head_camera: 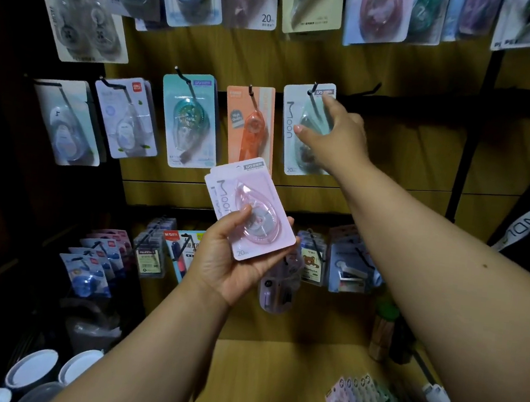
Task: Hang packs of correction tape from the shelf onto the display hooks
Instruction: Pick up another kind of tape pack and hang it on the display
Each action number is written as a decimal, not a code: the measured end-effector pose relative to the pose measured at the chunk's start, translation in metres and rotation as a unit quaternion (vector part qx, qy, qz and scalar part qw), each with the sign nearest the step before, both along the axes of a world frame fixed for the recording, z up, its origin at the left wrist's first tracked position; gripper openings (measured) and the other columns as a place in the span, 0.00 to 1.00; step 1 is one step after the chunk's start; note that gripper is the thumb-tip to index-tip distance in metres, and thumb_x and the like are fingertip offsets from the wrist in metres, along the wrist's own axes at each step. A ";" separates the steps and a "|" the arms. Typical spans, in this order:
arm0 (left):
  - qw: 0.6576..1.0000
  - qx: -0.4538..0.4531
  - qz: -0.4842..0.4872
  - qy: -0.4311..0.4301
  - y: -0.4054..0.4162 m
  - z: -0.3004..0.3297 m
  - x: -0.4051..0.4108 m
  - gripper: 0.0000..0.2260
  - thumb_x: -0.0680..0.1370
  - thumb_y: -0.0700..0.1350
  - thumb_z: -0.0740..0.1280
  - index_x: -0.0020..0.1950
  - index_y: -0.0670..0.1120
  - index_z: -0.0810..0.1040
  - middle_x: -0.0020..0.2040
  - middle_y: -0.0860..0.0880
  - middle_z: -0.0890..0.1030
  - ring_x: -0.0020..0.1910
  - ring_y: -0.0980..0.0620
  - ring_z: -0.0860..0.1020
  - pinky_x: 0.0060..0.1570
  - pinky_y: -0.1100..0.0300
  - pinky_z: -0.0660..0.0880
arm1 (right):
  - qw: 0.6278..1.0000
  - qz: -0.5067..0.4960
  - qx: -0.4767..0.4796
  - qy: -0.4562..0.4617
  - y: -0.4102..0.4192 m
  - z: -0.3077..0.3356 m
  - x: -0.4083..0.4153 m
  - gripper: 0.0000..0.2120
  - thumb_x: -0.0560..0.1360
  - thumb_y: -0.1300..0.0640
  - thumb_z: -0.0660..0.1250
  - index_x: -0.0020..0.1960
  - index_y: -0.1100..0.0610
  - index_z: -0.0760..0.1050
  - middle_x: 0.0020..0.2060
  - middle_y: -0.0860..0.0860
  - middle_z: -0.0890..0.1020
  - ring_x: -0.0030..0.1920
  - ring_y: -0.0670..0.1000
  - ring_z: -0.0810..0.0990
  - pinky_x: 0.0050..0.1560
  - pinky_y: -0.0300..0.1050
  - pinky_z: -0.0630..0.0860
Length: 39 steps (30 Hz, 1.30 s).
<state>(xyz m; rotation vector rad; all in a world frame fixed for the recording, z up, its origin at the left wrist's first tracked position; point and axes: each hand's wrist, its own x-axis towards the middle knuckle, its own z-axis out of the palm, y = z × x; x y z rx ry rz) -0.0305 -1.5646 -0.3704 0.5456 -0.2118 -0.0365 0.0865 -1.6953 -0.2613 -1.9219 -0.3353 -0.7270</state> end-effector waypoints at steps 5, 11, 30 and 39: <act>1.000 0.007 0.021 0.019 -0.003 0.003 -0.003 0.15 0.69 0.40 0.69 0.55 0.44 0.79 0.46 0.38 0.85 0.54 0.37 0.81 0.47 0.32 0.75 | 1.000 0.001 -0.001 -0.030 -0.003 -0.030 -0.031 0.31 0.71 0.43 0.70 0.70 0.47 0.64 0.61 0.52 0.71 0.64 0.51 0.68 0.62 0.45 0.69; 0.997 0.068 0.032 0.024 -0.009 0.005 -0.003 0.16 0.70 0.41 0.70 0.57 0.42 0.78 0.53 0.37 0.84 0.54 0.37 0.82 0.51 0.35 0.77 | 0.962 0.224 0.061 0.144 -0.002 -0.071 -0.079 0.28 0.71 0.52 0.74 0.67 0.52 0.67 0.47 0.53 0.82 0.47 0.50 0.83 0.47 0.45 0.80; 0.941 0.278 0.180 0.070 -0.007 0.011 -0.005 0.10 0.77 0.53 0.68 0.53 0.49 0.78 0.39 0.51 0.84 0.31 0.54 0.81 0.24 0.64 0.65 | 0.967 0.155 0.203 -0.021 -0.024 -0.040 -0.064 0.21 0.75 0.63 0.68 0.63 0.47 0.70 0.60 0.44 0.74 0.65 0.50 0.74 0.62 0.56 0.76; 0.939 0.281 0.187 0.067 -0.011 0.010 -0.011 0.08 0.77 0.52 0.68 0.51 0.49 0.78 0.37 0.51 0.85 0.31 0.54 0.81 0.23 0.64 0.65 | 0.974 0.140 0.175 -0.018 -0.015 -0.013 -0.050 0.21 0.76 0.61 0.68 0.68 0.56 0.71 0.64 0.50 0.75 0.60 0.45 0.73 0.62 0.48 0.76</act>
